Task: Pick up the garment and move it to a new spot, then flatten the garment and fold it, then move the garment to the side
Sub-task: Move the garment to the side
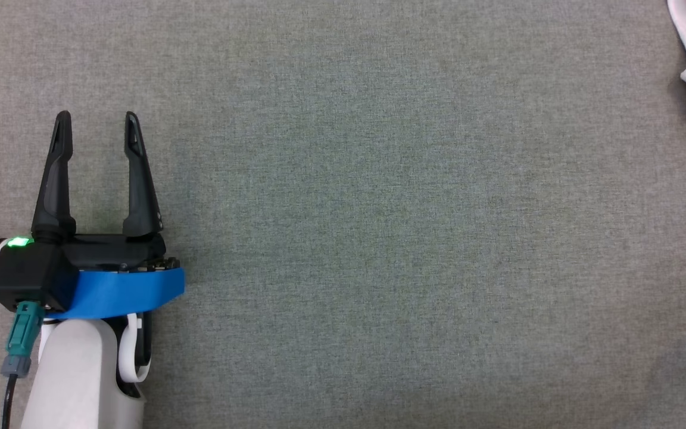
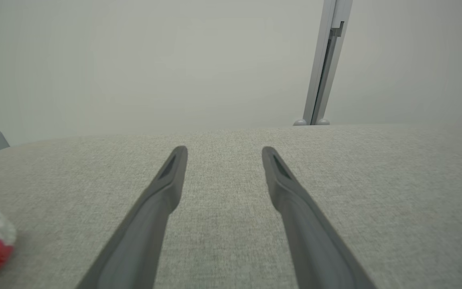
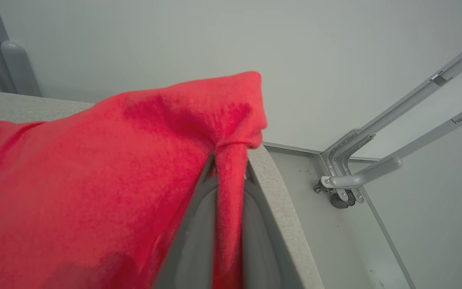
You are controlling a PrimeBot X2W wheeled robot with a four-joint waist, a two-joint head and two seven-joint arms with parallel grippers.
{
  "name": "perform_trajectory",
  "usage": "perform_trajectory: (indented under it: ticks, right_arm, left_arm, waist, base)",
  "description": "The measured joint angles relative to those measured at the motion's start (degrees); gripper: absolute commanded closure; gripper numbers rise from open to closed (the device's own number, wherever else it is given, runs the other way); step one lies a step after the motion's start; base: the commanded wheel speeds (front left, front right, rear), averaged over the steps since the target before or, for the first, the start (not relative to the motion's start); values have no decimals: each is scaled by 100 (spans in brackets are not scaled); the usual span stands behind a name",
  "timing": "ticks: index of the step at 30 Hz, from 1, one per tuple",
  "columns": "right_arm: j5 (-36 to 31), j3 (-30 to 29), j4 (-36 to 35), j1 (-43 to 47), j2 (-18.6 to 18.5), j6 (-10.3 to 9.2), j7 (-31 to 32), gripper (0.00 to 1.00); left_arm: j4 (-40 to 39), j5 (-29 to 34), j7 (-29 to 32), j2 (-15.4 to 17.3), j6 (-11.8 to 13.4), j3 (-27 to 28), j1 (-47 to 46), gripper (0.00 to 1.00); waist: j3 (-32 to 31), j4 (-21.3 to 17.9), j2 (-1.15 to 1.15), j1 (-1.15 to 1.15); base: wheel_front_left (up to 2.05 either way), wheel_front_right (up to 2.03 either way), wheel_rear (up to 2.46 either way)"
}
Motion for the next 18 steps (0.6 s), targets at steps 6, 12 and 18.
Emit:
perform_trajectory:
  ticks: [6,12,18]
  right_arm:
    - [-260,-200,388,-137,110,0,-21,0]
    - [-533,-240,511,-162,252,0,-365,0]
    - [-522,-14,393,-16,699,0,-973,0]
  left_arm:
    - [-11,1,0,0,18,11,-3,0]
    - [75,-2,0,-16,19,23,36,0]
    - [193,-53,-1,-63,34,58,352,0]
  waist:
    - [-44,-15,0,0]
    - [-344,-5,0,0]
    - [-869,43,0,-1]
  base:
    - [0,0,0]
    - [0,0,0]
    - [0,0,0]
